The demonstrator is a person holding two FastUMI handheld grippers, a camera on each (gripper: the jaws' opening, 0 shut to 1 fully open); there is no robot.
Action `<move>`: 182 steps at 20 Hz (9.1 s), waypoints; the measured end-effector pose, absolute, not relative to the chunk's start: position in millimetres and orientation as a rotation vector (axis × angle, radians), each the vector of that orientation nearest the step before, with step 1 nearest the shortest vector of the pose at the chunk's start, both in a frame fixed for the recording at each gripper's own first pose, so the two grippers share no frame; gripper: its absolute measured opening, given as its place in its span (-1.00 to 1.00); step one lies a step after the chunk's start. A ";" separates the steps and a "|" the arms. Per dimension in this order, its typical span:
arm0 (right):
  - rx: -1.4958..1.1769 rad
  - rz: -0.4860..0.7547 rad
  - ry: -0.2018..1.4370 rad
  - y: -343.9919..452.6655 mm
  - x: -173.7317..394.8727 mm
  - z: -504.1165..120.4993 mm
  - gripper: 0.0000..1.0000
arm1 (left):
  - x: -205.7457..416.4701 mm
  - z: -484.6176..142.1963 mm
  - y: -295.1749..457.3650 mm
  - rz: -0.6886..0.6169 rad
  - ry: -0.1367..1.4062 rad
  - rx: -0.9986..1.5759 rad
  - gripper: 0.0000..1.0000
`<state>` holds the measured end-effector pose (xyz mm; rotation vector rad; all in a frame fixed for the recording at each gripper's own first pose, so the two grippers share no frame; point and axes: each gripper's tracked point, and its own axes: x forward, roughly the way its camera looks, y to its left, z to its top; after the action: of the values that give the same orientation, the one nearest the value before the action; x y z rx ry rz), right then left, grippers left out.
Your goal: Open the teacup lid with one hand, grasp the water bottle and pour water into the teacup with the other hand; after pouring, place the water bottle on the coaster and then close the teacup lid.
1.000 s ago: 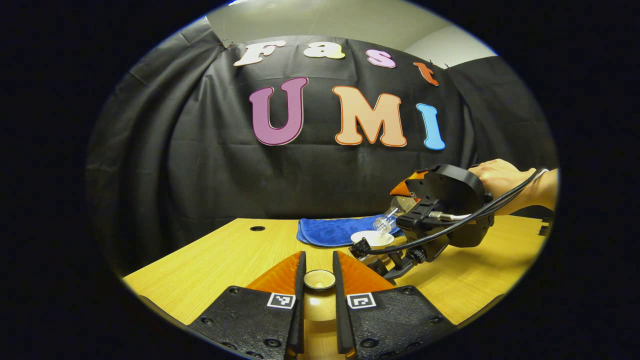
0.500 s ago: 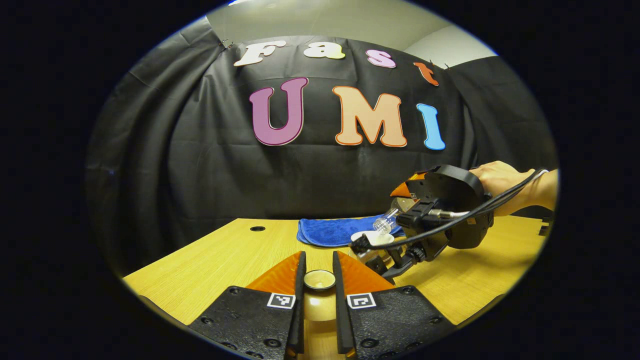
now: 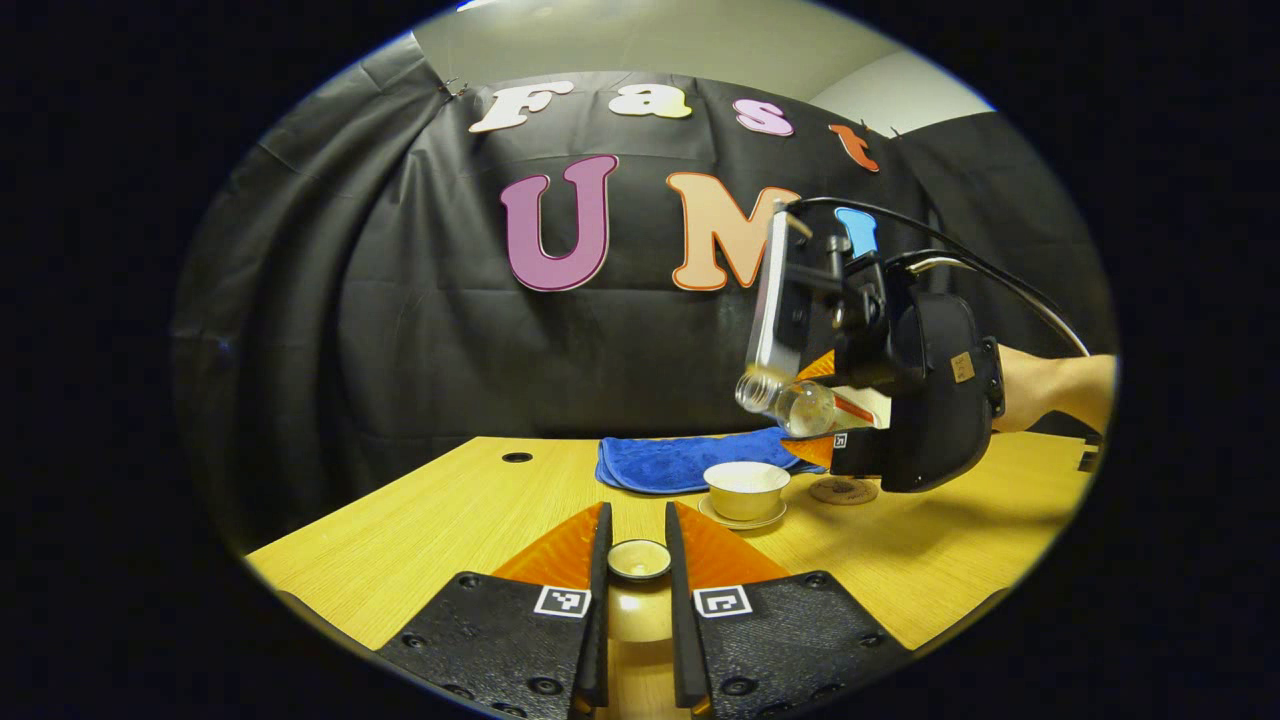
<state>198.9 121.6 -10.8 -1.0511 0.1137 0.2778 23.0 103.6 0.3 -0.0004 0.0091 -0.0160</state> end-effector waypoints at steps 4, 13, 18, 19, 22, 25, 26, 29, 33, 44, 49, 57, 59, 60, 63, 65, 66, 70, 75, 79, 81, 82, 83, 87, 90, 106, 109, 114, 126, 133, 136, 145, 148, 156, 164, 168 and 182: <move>-0.685 0.232 0.132 96.8 206.1 -7.8 0.41 | 22.8 1.2 103.8 -0.016 0.010 0.000 -0.54; -0.045 0.091 0.090 56.8 222.6 -2.8 0.49 | 21.9 -0.1 105.2 -0.011 0.010 0.000 -0.54; 0.001 0.068 0.098 48.8 221.1 -17.8 0.49 | 22.0 0.9 105.4 -0.012 0.011 0.000 -0.54; -0.006 0.063 0.096 49.3 221.0 -18.2 0.49 | 21.9 0.3 105.4 -0.012 0.011 0.000 -0.55; -0.018 0.065 0.103 52.4 223.3 -24.4 0.49 | 21.3 1.0 105.4 -0.012 0.011 0.000 -0.55; -0.027 0.059 0.081 52.2 221.6 -27.1 0.48 | 21.6 0.0 105.9 -0.012 0.012 0.000 -0.55; -0.022 0.055 0.070 51.7 220.7 -25.8 0.47 | 21.9 0.5 105.7 -0.012 0.012 0.000 -0.55; -0.001 0.055 0.038 50.4 218.6 -25.4 0.50 | 21.5 0.5 105.6 -0.012 0.012 0.000 -0.54; 0.001 0.058 0.023 47.3 216.9 -25.8 0.49 | 20.2 0.7 106.5 -0.009 0.012 -0.001 -0.54; -0.002 0.039 0.022 43.4 217.0 -22.9 0.72 | 21.3 0.6 107.7 -0.007 0.013 0.001 -0.54; -0.003 0.018 0.021 38.5 206.2 -19.5 0.75 | 21.1 1.3 107.9 -0.007 0.015 0.000 -0.54; 0.001 0.079 0.022 42.2 171.2 -17.2 0.75 | 36.1 -0.5 97.7 -0.013 0.020 -0.003 -0.54; 0.002 0.100 0.022 42.0 158.4 -16.7 0.74 | 43.8 -0.4 89.5 -0.024 0.020 -0.002 -0.54; 0.003 0.112 0.024 41.3 151.7 -16.4 0.75 | 48.2 0.4 83.7 -0.036 0.020 -0.002 -0.54; 0.004 0.135 0.023 34.8 127.6 -14.0 0.75 | 63.5 -0.7 68.4 -0.075 0.017 -0.004 -0.55; 0.004 0.163 0.024 29.3 111.6 -13.6 0.84 | 77.2 -1.6 58.5 -0.097 0.021 -0.002 -0.54; 0.006 0.168 0.022 23.6 104.7 -12.0 0.84 | 84.4 -2.3 52.4 -0.110 0.021 -0.001 -0.54; 0.006 0.180 0.021 -2.3 79.0 -8.4 0.84 | 115.4 -2.7 31.9 -0.133 0.020 -0.001 -0.54; 0.004 0.169 0.019 -31.7 51.3 -6.7 0.84 | 150.4 -4.3 9.1 -0.151 0.021 0.003 -0.54; 0.003 0.143 0.016 -50.0 31.5 -5.3 0.76 | 166.9 -5.6 -1.7 -0.169 0.026 0.016 -0.55; 0.003 0.142 0.016 -52.2 27.7 -5.2 0.80 | 174.2 -9.9 -5.6 -0.179 0.050 0.033 -0.55; 0.003 0.143 0.016 -52.3 27.4 -5.7 0.82 | 177.3 -12.8 -5.9 -0.174 0.066 0.045 -0.55; 0.003 0.143 0.017 -52.6 27.8 -5.4 0.83 | 180.0 -15.0 -5.0 -0.166 0.076 0.055 -0.55; 0.003 0.143 0.016 -52.5 28.6 -6.5 0.85 | 189.3 -17.5 -8.0 -0.159 0.095 0.083 -0.55; 0.003 0.143 0.014 -52.3 28.5 -7.4 0.85 | 193.6 -22.2 -9.0 -0.160 0.124 0.096 -0.55; 0.002 0.143 0.008 -52.3 30.1 -10.6 0.85 | 192.7 -14.7 -3.4 -0.146 0.083 0.060 0.16; 0.002 0.143 0.007 -52.7 30.6 -11.1 0.84 | 191.3 -9.7 3.2 -0.120 0.044 0.027 0.74; 0.002 0.142 0.006 -52.3 30.7 -12.6 0.84 | 185.9 -8.3 9.5 -0.091 0.030 -0.008 0.90; -0.001 0.039 0.000 -66.4 29.4 -12.2 0.85 | 65.5 0.1 8.1 0.004 0.009 0.002 0.89; 0.000 0.010 -0.002 -46.6 13.9 -13.5 0.84 | 6.5 2.3 -11.5 0.019 0.010 0.003 0.90; -0.001 0.006 -0.003 -32.9 5.6 -13.3 0.84 | -6.8 2.2 -18.0 0.024 0.012 0.005 0.89; -0.001 -0.021 -0.001 -9.1 -9.0 -13.6 0.84 | -18.9 2.4 -20.0 0.049 0.016 0.004 0.90; -0.001 -0.042 -0.003 -6.4 -11.1 -13.9 0.85 | -19.0 3.0 -20.6 0.053 0.016 0.005 0.90; 0.000 -0.028 -0.001 0.9 -13.6 -14.1 0.75 | -18.8 3.6 -22.9 0.041 0.016 0.004 0.90; 0.000 -0.028 0.000 0.6 -13.2 -14.1 0.73 | -18.9 4.3 -22.3 0.041 0.016 0.004 0.90; 0.000 -0.028 -0.001 0.6 -13.1 -14.1 0.84 | -19.0 4.5 -22.1 0.041 0.016 0.004 0.90; 0.000 -0.028 -0.001 0.5 -13.2 -13.7 0.75 | -19.9 4.2 -22.3 0.039 0.016 0.004 0.90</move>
<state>-13.2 0.5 -13.7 -0.0002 -0.0007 -0.0280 -19.9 -22.3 4.2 0.0042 0.0155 0.0394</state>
